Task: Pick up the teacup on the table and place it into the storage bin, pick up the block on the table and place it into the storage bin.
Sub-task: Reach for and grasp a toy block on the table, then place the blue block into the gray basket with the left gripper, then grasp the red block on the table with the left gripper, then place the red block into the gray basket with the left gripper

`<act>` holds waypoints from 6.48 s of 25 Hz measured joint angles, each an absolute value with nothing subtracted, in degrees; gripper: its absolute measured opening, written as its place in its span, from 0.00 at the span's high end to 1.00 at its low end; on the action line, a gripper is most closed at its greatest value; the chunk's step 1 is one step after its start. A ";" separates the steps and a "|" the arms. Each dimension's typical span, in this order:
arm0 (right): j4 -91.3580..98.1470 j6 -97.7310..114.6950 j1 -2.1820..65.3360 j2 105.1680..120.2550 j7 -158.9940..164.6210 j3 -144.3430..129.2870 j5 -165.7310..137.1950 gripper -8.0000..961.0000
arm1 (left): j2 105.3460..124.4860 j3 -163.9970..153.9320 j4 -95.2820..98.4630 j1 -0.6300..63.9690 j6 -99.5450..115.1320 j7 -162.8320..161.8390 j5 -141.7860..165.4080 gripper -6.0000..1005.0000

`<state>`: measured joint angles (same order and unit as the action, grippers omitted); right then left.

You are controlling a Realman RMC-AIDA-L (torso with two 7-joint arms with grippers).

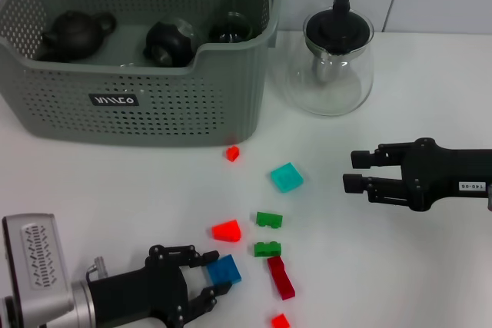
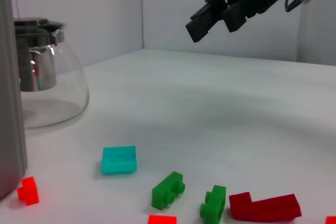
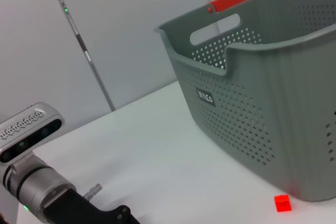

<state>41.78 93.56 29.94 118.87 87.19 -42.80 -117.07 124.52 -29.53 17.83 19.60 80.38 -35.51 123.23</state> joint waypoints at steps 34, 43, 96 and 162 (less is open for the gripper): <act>41.66 93.43 31.07 119.33 87.08 -42.80 -116.98 0.46 | 113.60 -29.41 39.64 39.43 69.09 -97.63 112.04 0.60; 41.66 93.34 31.00 119.19 87.10 -42.80 -116.98 0.46 | 116.52 -37.62 43.87 37.81 58.22 -103.53 112.17 0.52; 41.49 93.07 30.23 119.36 87.19 -42.80 -116.97 0.46 | 124.62 -33.90 13.15 24.69 72.17 -33.89 112.79 0.44; 40.25 92.90 30.42 118.80 87.15 -42.80 -116.98 0.45 | 123.94 -29.94 18.23 20.32 79.91 -44.12 112.64 0.69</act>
